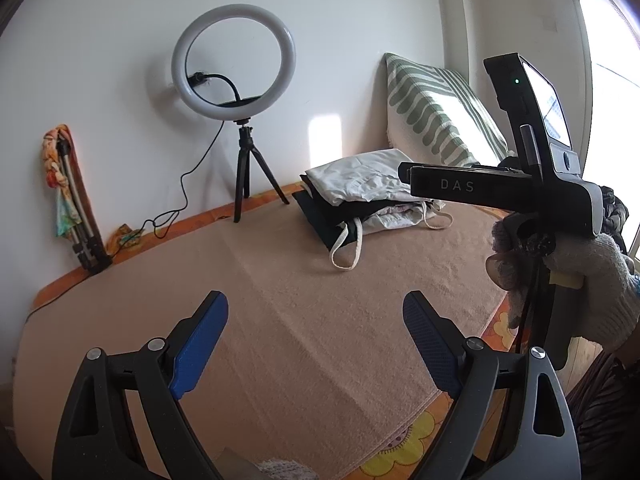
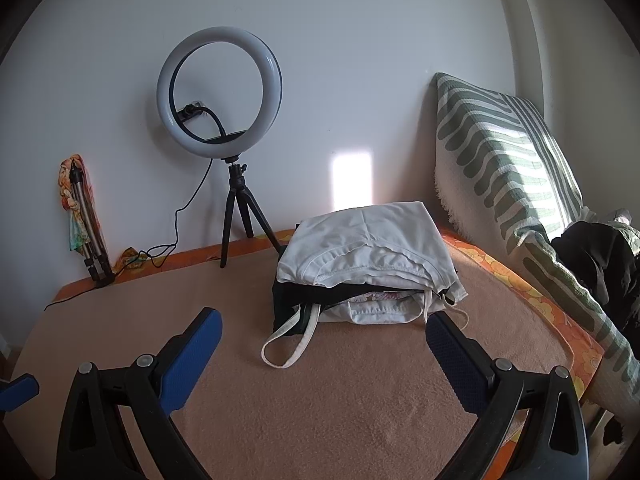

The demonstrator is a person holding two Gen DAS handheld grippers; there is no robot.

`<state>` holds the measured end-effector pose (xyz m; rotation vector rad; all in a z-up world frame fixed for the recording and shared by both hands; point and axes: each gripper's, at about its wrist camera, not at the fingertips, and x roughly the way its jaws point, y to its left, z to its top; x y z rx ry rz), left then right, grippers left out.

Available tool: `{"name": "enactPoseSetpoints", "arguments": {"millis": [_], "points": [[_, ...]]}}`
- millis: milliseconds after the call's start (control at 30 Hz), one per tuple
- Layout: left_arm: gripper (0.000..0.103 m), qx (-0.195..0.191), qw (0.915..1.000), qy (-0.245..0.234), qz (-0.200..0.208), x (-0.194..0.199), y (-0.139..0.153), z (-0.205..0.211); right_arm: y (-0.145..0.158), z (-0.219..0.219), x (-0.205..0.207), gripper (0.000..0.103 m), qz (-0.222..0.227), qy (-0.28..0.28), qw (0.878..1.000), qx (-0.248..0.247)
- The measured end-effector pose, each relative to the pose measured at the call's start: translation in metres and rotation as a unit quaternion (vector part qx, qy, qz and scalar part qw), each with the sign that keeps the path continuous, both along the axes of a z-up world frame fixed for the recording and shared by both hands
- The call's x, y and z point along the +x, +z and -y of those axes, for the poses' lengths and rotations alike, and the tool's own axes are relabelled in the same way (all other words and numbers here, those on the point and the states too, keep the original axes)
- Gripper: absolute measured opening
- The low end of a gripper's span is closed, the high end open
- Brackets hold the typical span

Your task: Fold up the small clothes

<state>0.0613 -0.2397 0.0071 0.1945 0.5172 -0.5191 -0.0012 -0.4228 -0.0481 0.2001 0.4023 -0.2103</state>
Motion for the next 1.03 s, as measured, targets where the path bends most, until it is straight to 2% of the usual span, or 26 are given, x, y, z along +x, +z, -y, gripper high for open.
{"name": "enactPoseSetpoints", "arguments": {"millis": [1033], "points": [[0.090, 0.004, 1.0000, -0.001, 0.008, -0.0016, 0.0027, -0.0040, -0.0017, -0.0065, -0.0047, 0.103, -0.001, 0.000, 1.000, 0.001]]}}
